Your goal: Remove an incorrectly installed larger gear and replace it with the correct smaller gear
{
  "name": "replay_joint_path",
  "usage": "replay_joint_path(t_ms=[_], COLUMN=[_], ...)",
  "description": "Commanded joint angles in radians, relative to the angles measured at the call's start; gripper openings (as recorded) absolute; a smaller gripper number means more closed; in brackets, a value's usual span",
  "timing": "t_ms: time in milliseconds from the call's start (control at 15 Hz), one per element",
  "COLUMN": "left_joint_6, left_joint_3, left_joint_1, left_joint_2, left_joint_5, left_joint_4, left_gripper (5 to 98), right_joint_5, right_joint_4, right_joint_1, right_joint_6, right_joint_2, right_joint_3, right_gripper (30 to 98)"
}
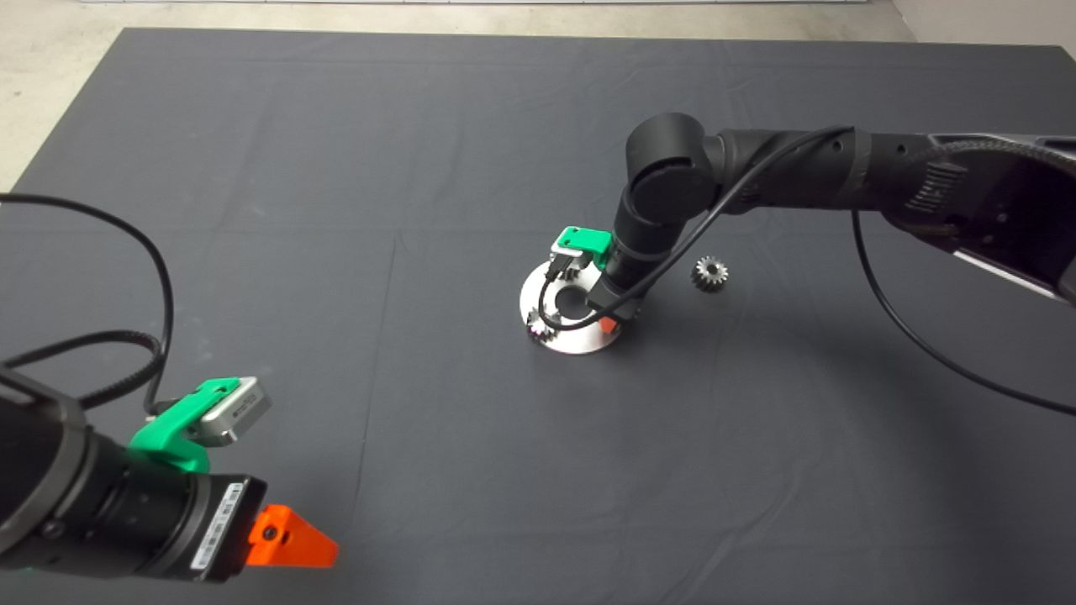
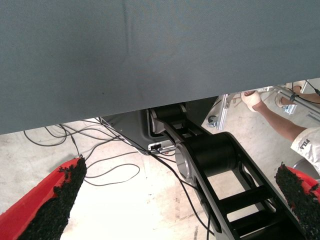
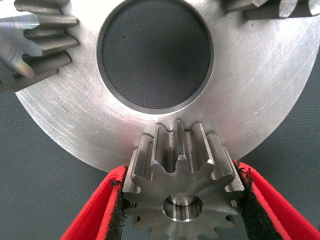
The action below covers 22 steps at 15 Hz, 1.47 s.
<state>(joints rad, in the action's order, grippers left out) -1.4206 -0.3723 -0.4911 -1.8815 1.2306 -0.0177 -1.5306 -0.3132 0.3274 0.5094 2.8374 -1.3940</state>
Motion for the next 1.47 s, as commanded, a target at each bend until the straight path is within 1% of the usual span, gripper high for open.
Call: replay_joint_path(t_ms=[0,200,533,800,933,1000,1133,1400], left_joint_6=[-0.001,-0.001,0.000,0.000,0.000,0.000,0.000,0.000], left_joint_3=[0.018,0.018,0.018,0.018,0.018,0.018,0.018,0.018], left_joint_1=[-0.011,-0.011,-0.011,-0.011,-0.011,-0.012,-0.011,-0.012], left_joint_2=[0.001,0.001,0.001,0.000,0.001,0.001,0.003,0.003], left_joint_5=[0.000,0.001,0.001,0.001,0.001,0.001,0.001,0.001], left_joint_4=[0.022,0.022,0.022,0.022,0.022,0.022,0.022,0.022], left_gripper=[97.7,97.7,97.7,97.7,97.7,97.7,97.7,97.7], right_joint_5=[-0.127,-0.127,-0.127,-0.127,-0.127,-0.127,-0.127,-0.127], right_joint_4=[-0.020,-0.021,-0.016,0.032,0.056,0.063,0.084,0.147], right_joint_1=[0.061,0.085,0.152,0.195,0.202,0.202,0.202,0.202], right_joint_6=[0.001,0.001,-0.002,-0.002,0.001,0.003,0.008,0.023], right_joint_2=[0.007,0.006,0.006,0.003,-0.008,-0.019,-0.061,-0.173], right_joint_3=[0.014,0.014,0.014,0.014,0.017,0.040,0.121,0.248], right_gripper=[51.1,51.1,51.1,51.1,51.1,51.1,51.1,51.1])
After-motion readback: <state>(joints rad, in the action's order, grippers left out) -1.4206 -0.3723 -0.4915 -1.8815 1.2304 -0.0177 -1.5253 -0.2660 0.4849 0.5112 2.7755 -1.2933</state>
